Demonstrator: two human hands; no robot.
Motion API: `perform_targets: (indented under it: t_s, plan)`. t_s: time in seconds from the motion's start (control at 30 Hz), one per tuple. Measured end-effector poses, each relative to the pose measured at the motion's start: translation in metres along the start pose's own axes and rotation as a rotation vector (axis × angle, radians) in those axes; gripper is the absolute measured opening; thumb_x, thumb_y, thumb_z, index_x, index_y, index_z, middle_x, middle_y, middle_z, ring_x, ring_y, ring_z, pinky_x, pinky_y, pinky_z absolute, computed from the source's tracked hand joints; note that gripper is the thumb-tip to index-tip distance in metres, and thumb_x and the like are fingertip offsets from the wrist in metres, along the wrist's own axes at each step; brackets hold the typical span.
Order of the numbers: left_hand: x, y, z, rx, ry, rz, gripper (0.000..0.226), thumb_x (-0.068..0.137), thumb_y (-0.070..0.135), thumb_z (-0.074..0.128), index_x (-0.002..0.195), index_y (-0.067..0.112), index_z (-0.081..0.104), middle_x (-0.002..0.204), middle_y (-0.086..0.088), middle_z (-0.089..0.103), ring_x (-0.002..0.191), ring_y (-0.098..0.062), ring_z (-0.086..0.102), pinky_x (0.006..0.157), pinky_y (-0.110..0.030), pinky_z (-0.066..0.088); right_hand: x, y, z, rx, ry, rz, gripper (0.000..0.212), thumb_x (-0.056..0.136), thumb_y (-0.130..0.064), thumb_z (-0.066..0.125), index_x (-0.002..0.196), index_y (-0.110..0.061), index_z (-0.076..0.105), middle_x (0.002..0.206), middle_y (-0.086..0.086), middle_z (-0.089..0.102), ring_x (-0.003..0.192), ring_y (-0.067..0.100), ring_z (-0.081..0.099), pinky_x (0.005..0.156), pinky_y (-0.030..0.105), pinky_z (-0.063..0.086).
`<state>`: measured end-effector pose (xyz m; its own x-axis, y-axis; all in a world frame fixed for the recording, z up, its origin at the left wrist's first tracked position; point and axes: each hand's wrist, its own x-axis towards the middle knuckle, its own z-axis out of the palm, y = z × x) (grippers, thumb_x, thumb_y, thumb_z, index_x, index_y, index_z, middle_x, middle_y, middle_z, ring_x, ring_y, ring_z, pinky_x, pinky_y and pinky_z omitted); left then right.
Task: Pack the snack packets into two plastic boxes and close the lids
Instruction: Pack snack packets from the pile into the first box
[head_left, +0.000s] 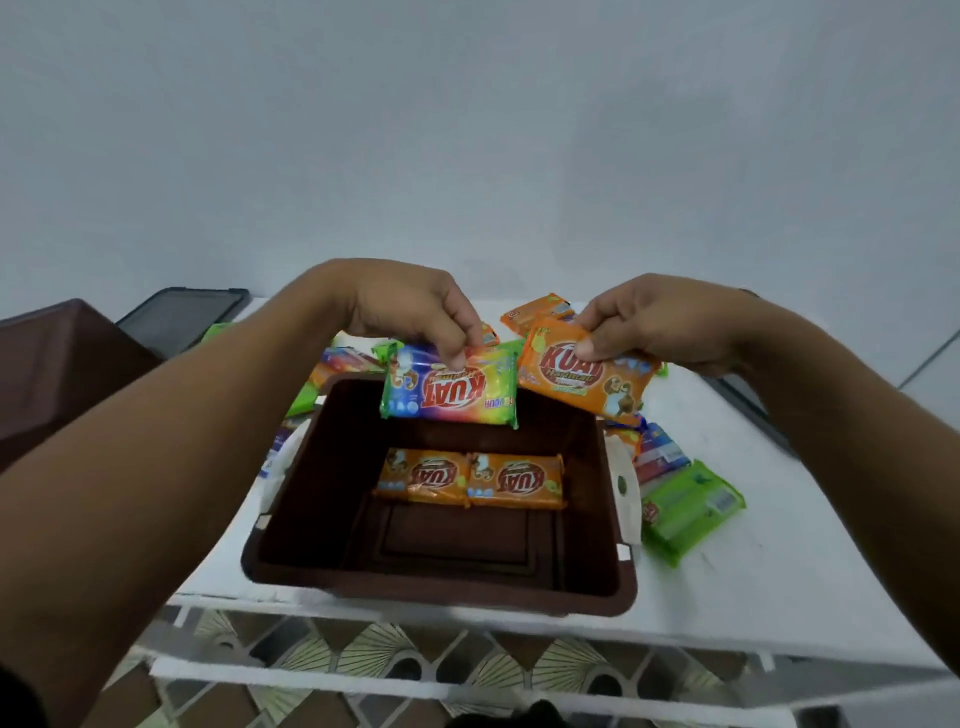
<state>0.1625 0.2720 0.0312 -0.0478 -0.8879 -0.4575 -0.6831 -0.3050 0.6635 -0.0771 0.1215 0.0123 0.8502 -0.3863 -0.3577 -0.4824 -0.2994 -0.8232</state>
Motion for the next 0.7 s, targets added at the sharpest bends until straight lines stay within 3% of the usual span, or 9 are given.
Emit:
perform_targets:
  t_s: [0.07, 0.13, 0.23, 0.37, 0.5, 0.7]
  plan:
    - [-0.009, -0.012, 0.001, 0.051, -0.027, -0.004, 0.017, 0.086, 0.001, 0.072, 0.102, 0.001, 0.077, 0.094, -0.016, 0.076, 0.079, -0.017, 0.068, 0.074, -0.032, 0.052, -0.001, -0.006, 0.018, -0.062, 0.007, -0.017, 0.022, 0.086, -0.016, 0.076, 0.106, -0.008, 0.073, 0.098, 0.012, 0.078, 0.094, 0.033, 0.075, 0.09, 0.048, 0.058]
    - [-0.016, -0.024, 0.004, 0.09, -0.09, -0.008, 0.015, 0.085, 0.006, 0.075, 0.1, 0.008, 0.079, 0.094, -0.011, 0.078, 0.083, -0.02, 0.067, 0.079, -0.038, 0.05, -0.002, -0.009, 0.036, -0.186, 0.058, -0.05, 0.016, 0.084, -0.018, 0.079, 0.099, -0.015, 0.076, 0.082, -0.003, 0.078, 0.08, 0.015, 0.074, 0.078, 0.034, 0.058]
    - [-0.02, -0.041, 0.015, 0.14, -0.175, -0.039, 0.014, 0.087, 0.01, 0.076, 0.101, 0.015, 0.079, 0.092, -0.006, 0.079, 0.082, -0.015, 0.071, 0.074, -0.032, 0.052, -0.004, -0.013, 0.065, -0.351, 0.065, -0.017, 0.014, 0.084, -0.023, 0.079, 0.098, -0.025, 0.077, 0.075, -0.014, 0.075, 0.069, 0.0, 0.068, 0.069, 0.024, 0.052]
    - [-0.011, -0.058, 0.043, 0.301, -0.257, -0.077, 0.017, 0.091, 0.015, 0.073, 0.108, 0.013, 0.076, 0.102, -0.009, 0.078, 0.085, -0.015, 0.069, 0.071, -0.029, 0.054, 0.002, -0.004, 0.102, -0.475, -0.019, 0.081, 0.016, 0.085, -0.023, 0.077, 0.101, -0.026, 0.079, 0.086, -0.011, 0.077, 0.078, 0.004, 0.071, 0.073, 0.026, 0.056]
    - [0.002, -0.073, 0.069, 0.378, -0.357, -0.108, 0.012, 0.094, 0.016, 0.07, 0.105, 0.013, 0.072, 0.109, -0.016, 0.074, 0.09, -0.023, 0.067, 0.072, -0.032, 0.055, 0.014, 0.001, 0.128, -0.64, -0.06, 0.145, 0.024, 0.088, -0.026, 0.075, 0.112, -0.025, 0.076, 0.106, -0.007, 0.073, 0.098, 0.014, 0.065, 0.09, 0.033, 0.055]
    - [0.013, -0.092, 0.095, 0.428, -0.399, -0.138, 0.006, 0.095, 0.015, 0.068, 0.094, 0.021, 0.067, 0.093, -0.008, 0.063, 0.08, -0.021, 0.057, 0.069, -0.033, 0.051, 0.025, 0.017, 0.151, -0.762, -0.23, 0.206, 0.028, 0.092, -0.024, 0.07, 0.12, -0.022, 0.073, 0.119, -0.004, 0.07, 0.108, 0.016, 0.061, 0.092, 0.031, 0.048]
